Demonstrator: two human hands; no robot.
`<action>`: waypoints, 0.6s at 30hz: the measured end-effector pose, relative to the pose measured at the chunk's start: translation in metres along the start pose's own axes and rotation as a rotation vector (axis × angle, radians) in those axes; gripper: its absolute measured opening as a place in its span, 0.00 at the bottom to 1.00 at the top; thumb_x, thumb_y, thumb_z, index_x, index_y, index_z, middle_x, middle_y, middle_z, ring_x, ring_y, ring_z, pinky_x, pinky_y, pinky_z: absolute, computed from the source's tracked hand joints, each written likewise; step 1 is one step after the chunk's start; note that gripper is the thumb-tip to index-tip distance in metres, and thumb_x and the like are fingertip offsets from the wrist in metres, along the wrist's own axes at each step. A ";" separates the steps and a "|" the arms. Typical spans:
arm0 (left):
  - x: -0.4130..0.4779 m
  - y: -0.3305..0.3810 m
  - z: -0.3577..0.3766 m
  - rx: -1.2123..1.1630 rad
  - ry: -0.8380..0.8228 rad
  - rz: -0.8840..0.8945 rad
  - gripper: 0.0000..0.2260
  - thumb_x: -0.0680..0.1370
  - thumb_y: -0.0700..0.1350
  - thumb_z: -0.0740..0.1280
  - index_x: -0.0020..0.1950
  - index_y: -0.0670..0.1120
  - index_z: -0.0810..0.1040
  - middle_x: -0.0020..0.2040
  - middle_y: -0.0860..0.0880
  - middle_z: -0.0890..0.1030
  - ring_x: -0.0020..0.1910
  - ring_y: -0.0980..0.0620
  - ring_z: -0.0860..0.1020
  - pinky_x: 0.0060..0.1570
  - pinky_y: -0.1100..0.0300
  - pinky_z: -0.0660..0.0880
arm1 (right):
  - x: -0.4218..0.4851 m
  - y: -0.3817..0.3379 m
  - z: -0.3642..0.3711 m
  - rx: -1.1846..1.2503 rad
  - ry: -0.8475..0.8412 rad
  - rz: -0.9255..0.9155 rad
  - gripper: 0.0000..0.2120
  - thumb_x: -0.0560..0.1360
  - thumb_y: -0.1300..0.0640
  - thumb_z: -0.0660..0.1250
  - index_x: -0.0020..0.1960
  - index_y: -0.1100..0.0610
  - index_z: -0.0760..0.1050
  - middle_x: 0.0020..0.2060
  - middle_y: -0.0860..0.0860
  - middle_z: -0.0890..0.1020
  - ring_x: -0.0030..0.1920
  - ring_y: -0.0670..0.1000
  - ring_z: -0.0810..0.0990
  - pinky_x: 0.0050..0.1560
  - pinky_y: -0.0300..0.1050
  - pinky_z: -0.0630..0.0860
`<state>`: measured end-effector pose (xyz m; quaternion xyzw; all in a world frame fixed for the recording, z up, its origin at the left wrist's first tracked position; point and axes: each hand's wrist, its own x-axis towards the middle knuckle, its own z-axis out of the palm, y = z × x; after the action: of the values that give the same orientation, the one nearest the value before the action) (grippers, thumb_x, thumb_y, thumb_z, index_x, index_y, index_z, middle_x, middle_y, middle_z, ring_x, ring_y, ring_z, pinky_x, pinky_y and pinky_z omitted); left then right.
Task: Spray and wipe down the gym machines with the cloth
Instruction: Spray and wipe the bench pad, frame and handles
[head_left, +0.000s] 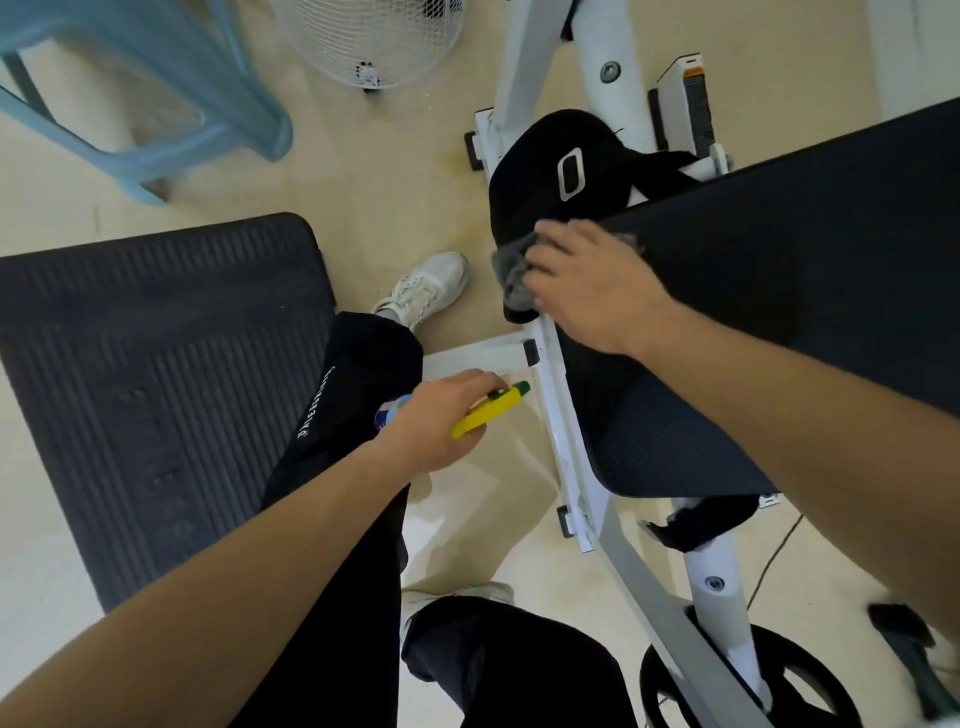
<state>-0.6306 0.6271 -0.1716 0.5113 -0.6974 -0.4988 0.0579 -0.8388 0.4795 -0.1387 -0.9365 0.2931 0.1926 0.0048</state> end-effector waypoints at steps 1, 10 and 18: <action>-0.002 -0.004 -0.008 -0.025 0.048 -0.017 0.20 0.72 0.41 0.65 0.64 0.49 0.77 0.54 0.52 0.81 0.51 0.46 0.80 0.47 0.52 0.76 | -0.005 -0.014 0.002 -0.037 -0.053 -0.058 0.15 0.78 0.51 0.63 0.61 0.53 0.79 0.61 0.53 0.80 0.71 0.60 0.67 0.72 0.59 0.62; 0.012 -0.010 -0.055 -0.035 0.209 -0.067 0.21 0.74 0.35 0.68 0.65 0.51 0.78 0.45 0.62 0.74 0.45 0.55 0.73 0.43 0.58 0.66 | -0.084 -0.094 0.026 -0.261 -0.640 -0.523 0.12 0.79 0.52 0.64 0.58 0.52 0.82 0.62 0.53 0.79 0.66 0.62 0.69 0.76 0.66 0.44; 0.020 -0.008 -0.070 -0.058 0.231 -0.044 0.22 0.73 0.35 0.68 0.66 0.50 0.78 0.47 0.61 0.75 0.43 0.57 0.71 0.42 0.56 0.70 | 0.028 -0.005 -0.015 -0.185 -0.317 -0.182 0.14 0.80 0.50 0.59 0.57 0.49 0.82 0.57 0.50 0.80 0.64 0.57 0.72 0.77 0.65 0.46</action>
<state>-0.5937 0.5671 -0.1516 0.5785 -0.6601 -0.4578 0.1417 -0.8091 0.4663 -0.1357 -0.9134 0.1840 0.3626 -0.0180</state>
